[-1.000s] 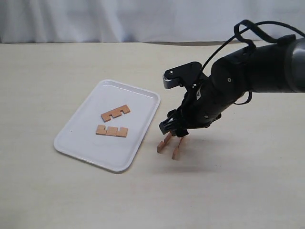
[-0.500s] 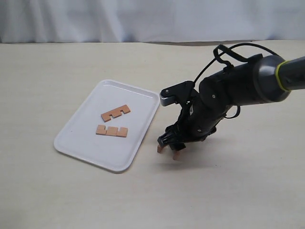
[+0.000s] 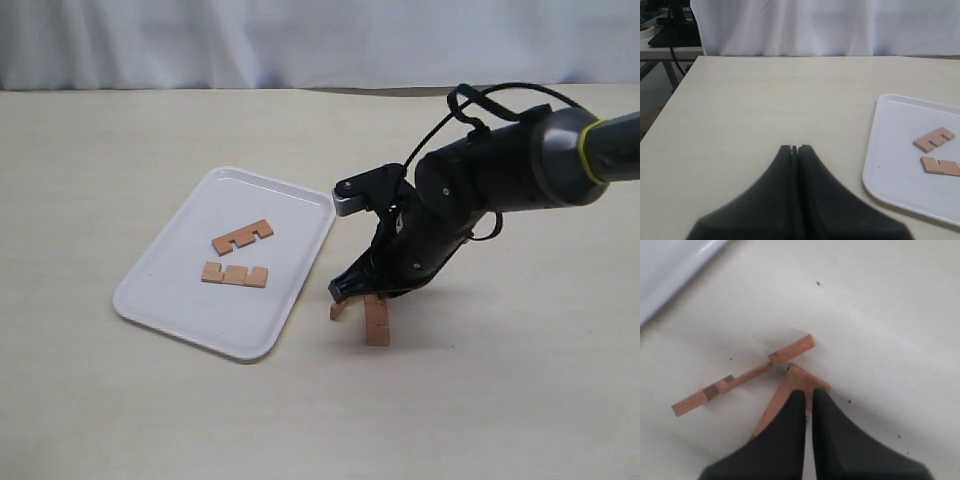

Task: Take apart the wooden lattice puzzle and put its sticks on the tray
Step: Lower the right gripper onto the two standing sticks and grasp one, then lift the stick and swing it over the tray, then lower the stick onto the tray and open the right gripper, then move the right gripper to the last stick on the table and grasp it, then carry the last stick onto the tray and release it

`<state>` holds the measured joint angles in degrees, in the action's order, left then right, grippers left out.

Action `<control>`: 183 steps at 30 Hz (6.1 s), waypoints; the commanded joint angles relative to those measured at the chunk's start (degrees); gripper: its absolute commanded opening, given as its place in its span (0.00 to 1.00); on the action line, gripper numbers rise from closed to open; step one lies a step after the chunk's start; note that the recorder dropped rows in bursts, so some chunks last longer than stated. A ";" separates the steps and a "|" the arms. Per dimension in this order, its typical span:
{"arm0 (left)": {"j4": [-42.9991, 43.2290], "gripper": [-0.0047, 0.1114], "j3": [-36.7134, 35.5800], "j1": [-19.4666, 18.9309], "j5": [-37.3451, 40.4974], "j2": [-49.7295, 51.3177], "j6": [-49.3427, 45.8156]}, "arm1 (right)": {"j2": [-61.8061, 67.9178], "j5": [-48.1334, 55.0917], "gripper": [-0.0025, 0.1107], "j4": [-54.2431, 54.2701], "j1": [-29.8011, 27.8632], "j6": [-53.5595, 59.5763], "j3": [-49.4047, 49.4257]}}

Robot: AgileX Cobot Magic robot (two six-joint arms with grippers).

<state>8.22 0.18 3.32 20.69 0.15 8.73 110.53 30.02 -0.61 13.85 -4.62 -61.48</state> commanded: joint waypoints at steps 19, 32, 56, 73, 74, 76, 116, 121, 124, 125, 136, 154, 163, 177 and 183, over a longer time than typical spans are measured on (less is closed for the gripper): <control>0.11 0.04 -0.18 0.43 -0.36 -0.15 -0.06 | 2.08 0.77 0.52 1.63 -0.39 -0.68 -1.75; 0.11 0.04 -0.18 0.43 -0.36 -0.15 -0.06 | 4.08 -0.28 0.46 1.63 -0.39 -1.41 -1.75; 0.11 0.04 -0.18 0.43 -0.36 -0.15 -0.06 | -4.50 0.24 0.06 -4.16 -0.44 -0.91 -1.78; 0.11 0.04 -0.18 0.43 -0.36 -0.15 -0.06 | -7.42 -0.78 0.06 -4.34 7.26 0.00 -2.41; 0.11 0.04 -0.18 0.43 -0.36 -0.15 -0.06 | -7.42 -0.65 0.06 -4.34 8.39 0.46 -2.93; 0.11 0.04 -0.18 0.43 -0.36 -0.15 -0.06 | -7.42 -0.38 0.06 -5.05 11.02 1.01 -4.65; 0.11 0.04 -0.18 0.43 -0.36 -0.15 -0.06 | 16.77 -2.56 0.57 10.18 14.98 2.17 -35.75; 0.11 0.04 -0.18 0.43 -0.36 -0.15 -0.06 | 12.79 4.16 0.59 9.48 14.98 6.99 -35.75; 0.11 0.04 -0.18 0.43 -0.36 -0.15 -0.06 | 10.10 11.39 0.59 4.17 14.98 8.98 -35.75; 0.11 0.04 -0.18 0.43 -0.36 -0.15 -0.06 | 9.21 14.29 0.59 1.20 14.98 8.98 -35.75; 0.11 0.04 -0.18 0.43 -0.36 -0.15 -0.06 | -1.22 24.73 0.59 -2.44 6.50 26.60 -20.45; 0.11 0.04 -0.18 0.43 -0.36 -0.15 -0.06 | 1.78 9.43 0.59 -4.57 2.95 72.29 -8.12; 0.11 0.04 -0.18 0.43 -0.36 -0.15 -0.06 | 4.05 7.09 0.59 -2.84 2.95 78.57 -8.12; 0.11 0.04 -0.18 0.43 -0.36 -0.15 -0.06 | 6.24 4.41 0.33 -2.84 2.95 78.73 -8.12; 0.11 0.04 -0.18 0.43 -0.36 -0.15 -0.06 | 6.09 7.87 0.06 -1.99 2.95 78.96 -8.12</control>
<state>8.22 0.18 3.32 20.69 0.15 8.73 116.92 36.21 -3.04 17.00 73.81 -69.94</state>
